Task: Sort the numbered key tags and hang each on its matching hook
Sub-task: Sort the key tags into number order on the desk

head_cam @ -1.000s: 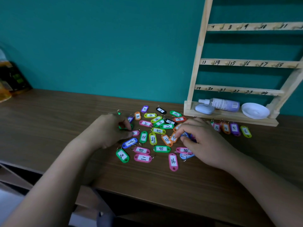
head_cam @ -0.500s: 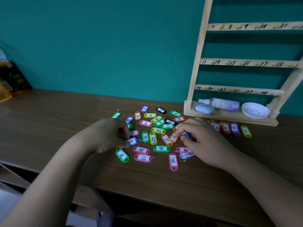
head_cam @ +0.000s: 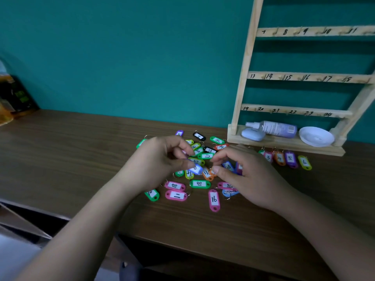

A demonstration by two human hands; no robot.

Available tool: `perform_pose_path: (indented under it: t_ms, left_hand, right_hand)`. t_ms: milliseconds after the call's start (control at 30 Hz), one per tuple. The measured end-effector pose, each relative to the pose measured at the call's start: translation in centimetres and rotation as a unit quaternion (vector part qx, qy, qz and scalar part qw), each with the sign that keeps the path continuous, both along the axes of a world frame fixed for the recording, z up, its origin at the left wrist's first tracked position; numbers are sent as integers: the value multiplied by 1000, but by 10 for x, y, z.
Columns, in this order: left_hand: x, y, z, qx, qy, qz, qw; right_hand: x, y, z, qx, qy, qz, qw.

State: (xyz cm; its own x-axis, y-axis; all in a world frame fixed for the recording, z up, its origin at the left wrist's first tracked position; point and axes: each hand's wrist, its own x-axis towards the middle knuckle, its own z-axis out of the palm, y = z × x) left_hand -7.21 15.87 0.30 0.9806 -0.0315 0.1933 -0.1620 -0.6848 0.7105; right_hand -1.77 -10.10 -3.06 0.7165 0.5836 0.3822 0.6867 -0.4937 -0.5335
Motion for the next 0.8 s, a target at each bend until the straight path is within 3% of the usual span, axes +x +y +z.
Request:
perform_pose_path:
  t_ms: [400,567,800]
  left_hand:
    - [1,-24,-11,-49,-14,-39,998]
    - [1,10,0,-14,-1,-19,1000]
    - [-15,55,16,117,167,-37,978]
  right_hand:
    - [-1,0,0,48,61,4,997]
    - [1,-4,0,59,65,-5,996]
    - [4,-5,-1,72,79,-12,994]
